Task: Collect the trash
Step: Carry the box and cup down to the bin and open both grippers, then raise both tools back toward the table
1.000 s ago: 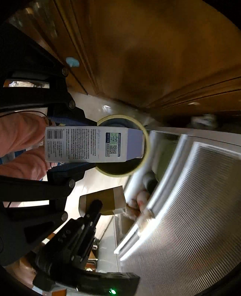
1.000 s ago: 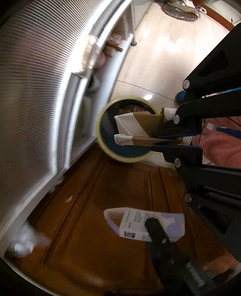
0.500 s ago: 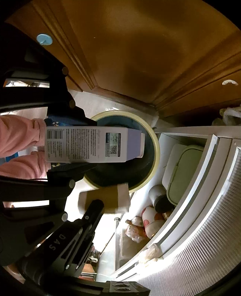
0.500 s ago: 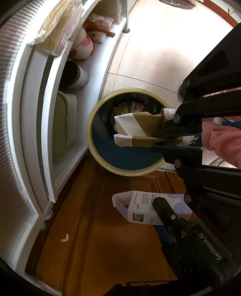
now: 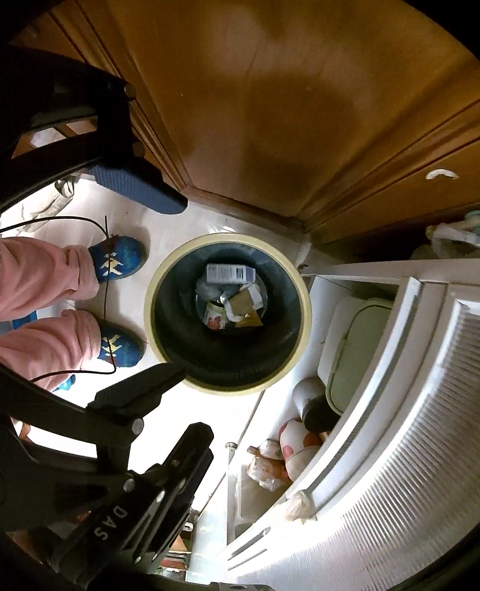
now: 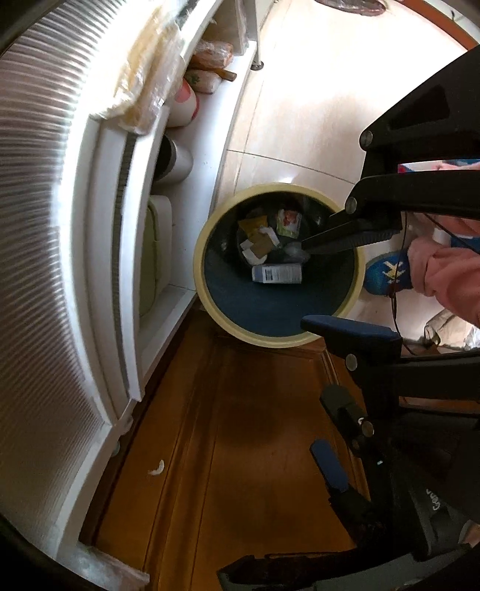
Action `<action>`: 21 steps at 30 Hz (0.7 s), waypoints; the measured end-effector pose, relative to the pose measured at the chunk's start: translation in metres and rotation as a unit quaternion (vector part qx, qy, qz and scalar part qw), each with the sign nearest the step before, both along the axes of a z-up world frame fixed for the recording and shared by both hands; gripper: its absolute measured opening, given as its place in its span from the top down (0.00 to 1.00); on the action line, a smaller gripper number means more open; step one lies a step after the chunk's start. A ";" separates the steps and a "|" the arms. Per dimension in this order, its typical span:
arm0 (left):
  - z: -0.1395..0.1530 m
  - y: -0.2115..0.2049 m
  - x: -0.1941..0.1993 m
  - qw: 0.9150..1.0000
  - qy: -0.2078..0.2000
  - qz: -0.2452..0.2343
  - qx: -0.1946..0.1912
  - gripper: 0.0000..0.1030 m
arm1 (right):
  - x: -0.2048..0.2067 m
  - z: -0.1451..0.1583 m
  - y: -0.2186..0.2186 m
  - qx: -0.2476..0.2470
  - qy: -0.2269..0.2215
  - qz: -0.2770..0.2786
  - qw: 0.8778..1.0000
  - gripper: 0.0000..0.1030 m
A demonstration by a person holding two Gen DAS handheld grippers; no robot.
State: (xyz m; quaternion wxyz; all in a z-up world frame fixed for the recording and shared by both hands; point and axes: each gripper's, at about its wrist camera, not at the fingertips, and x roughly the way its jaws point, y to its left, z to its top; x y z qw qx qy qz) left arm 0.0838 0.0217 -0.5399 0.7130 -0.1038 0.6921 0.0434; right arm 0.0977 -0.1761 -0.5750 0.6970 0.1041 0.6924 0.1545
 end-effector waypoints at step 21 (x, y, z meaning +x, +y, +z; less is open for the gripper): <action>0.227 -0.017 -0.031 0.995 -0.102 0.008 0.007 0.22 | -0.020 0.204 -0.019 -0.014 -0.073 0.057 0.996 0.66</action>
